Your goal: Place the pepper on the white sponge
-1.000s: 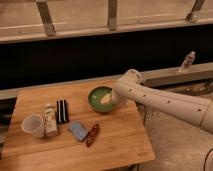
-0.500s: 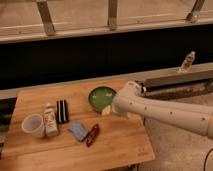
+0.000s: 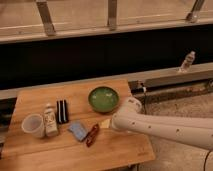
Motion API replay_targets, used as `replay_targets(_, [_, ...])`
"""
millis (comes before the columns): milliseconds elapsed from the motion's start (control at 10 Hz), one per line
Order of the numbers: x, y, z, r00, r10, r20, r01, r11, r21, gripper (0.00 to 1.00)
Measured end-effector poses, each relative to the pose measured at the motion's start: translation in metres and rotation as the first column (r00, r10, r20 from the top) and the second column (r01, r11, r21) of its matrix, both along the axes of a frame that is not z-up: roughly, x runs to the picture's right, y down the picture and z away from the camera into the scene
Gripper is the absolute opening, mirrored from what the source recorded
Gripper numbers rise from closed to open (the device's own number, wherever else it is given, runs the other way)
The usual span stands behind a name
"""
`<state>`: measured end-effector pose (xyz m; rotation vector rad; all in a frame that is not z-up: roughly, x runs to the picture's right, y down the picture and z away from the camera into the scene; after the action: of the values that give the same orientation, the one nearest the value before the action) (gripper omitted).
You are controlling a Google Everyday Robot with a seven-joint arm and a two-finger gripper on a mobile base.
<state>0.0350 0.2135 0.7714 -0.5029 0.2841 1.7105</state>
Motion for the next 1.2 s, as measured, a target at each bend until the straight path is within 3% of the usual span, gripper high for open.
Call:
replay_targets(300, [-0.029,-0.008,0.01,0.999,-0.036,0.033,0.037,0.9993,-0.006,0.8])
replay_targets(700, [-0.049,0.0,0.042,0.996,-0.073,0.049,0.076,0.9953,-0.06,0.8])
replay_targets(900, [-0.054,0.006,0.043,0.995,-0.081,0.059,0.086,0.9935,-0.075,0.8])
replay_targets(1200, [-0.057,0.022,0.028,0.995,-0.076,0.067,0.082,0.9934,-0.081,0.8])
